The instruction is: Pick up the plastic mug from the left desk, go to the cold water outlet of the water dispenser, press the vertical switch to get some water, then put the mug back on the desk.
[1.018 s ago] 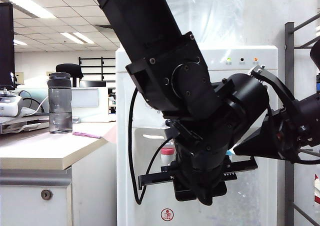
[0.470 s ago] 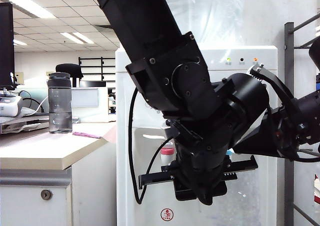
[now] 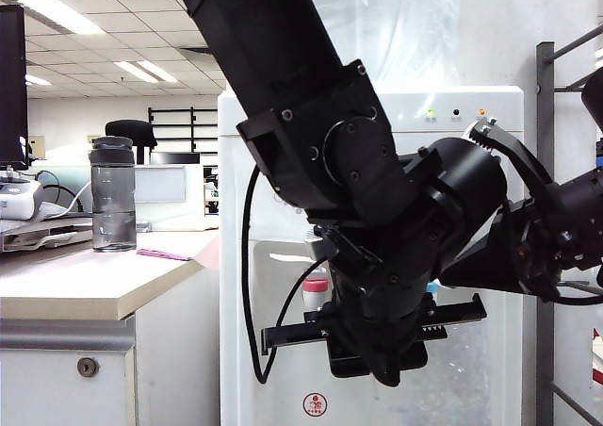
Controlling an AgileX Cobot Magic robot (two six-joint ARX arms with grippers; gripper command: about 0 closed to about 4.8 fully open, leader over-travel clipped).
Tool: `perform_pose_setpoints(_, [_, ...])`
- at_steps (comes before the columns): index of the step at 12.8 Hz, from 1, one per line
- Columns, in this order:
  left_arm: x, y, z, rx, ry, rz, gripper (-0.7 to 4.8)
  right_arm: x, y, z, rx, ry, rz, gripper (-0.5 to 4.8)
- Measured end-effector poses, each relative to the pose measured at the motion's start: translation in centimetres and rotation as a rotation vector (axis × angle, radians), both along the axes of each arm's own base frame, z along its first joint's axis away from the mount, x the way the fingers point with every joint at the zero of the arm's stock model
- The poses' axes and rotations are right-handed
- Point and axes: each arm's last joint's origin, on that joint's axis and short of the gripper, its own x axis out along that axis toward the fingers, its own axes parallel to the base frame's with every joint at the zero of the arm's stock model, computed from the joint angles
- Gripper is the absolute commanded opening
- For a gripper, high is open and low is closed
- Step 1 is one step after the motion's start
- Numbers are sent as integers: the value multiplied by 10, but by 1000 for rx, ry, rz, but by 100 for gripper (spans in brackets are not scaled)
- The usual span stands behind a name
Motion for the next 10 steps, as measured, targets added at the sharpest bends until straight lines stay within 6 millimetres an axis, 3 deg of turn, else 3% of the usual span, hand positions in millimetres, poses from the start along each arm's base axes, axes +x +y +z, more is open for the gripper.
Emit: perform_pose_setpoints(10, [0, 0, 0, 0, 0, 0, -6, 6, 1, 5, 0, -17, -8, -1])
